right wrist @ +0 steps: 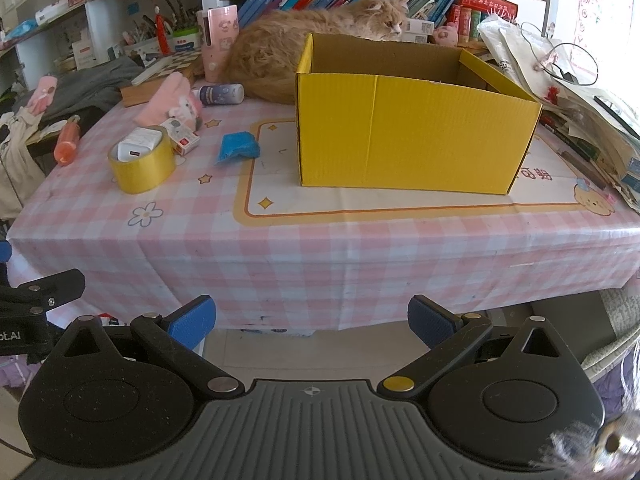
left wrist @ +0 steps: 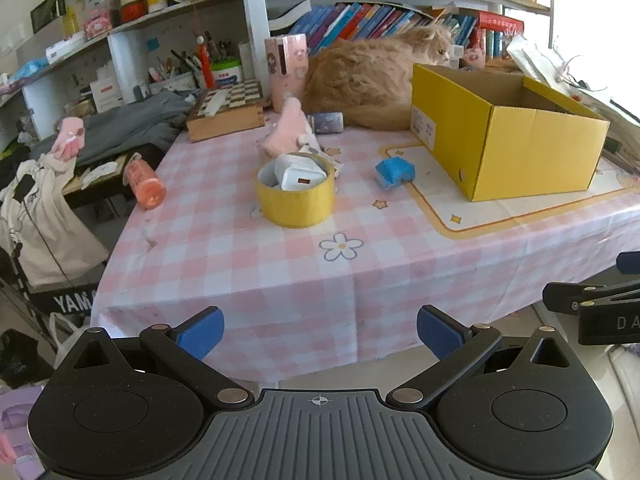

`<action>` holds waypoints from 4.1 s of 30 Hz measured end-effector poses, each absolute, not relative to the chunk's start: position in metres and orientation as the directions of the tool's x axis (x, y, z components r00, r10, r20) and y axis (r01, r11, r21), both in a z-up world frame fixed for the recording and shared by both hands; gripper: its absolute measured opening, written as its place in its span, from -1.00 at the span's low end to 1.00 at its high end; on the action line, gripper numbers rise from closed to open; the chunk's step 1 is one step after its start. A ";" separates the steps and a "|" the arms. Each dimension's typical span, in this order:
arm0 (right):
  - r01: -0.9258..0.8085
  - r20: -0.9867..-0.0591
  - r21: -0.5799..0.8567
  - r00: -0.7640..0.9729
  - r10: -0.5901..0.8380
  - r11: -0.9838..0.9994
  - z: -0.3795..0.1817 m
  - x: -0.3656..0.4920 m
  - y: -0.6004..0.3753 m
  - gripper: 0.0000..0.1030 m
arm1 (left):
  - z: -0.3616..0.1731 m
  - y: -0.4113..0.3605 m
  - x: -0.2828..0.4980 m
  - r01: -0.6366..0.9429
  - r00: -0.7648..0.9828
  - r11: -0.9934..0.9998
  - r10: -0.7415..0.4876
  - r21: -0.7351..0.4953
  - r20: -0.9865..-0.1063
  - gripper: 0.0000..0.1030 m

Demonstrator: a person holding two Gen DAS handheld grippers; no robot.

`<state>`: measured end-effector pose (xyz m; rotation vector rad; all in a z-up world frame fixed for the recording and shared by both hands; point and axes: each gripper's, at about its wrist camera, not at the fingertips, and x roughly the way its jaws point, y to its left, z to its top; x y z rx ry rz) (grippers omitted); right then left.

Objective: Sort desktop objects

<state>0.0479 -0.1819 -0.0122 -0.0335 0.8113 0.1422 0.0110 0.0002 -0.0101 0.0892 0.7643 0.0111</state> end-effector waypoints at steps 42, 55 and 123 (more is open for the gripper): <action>-0.155 -0.702 0.014 0.702 0.120 0.988 -0.001 0.036 -0.183 1.00 | 0.001 -0.004 0.001 0.051 0.762 0.996 0.009 0.073 -0.647 1.00; -0.156 -0.701 0.014 0.703 0.121 0.988 -0.001 0.035 -0.183 1.00 | 0.001 -0.004 0.000 0.049 0.762 0.996 0.009 0.071 -0.647 1.00; -0.371 -0.706 -0.015 0.662 0.253 0.928 -0.004 0.082 -0.124 0.98 | 0.003 0.048 0.034 -0.033 0.773 0.999 0.007 -0.029 -0.634 0.99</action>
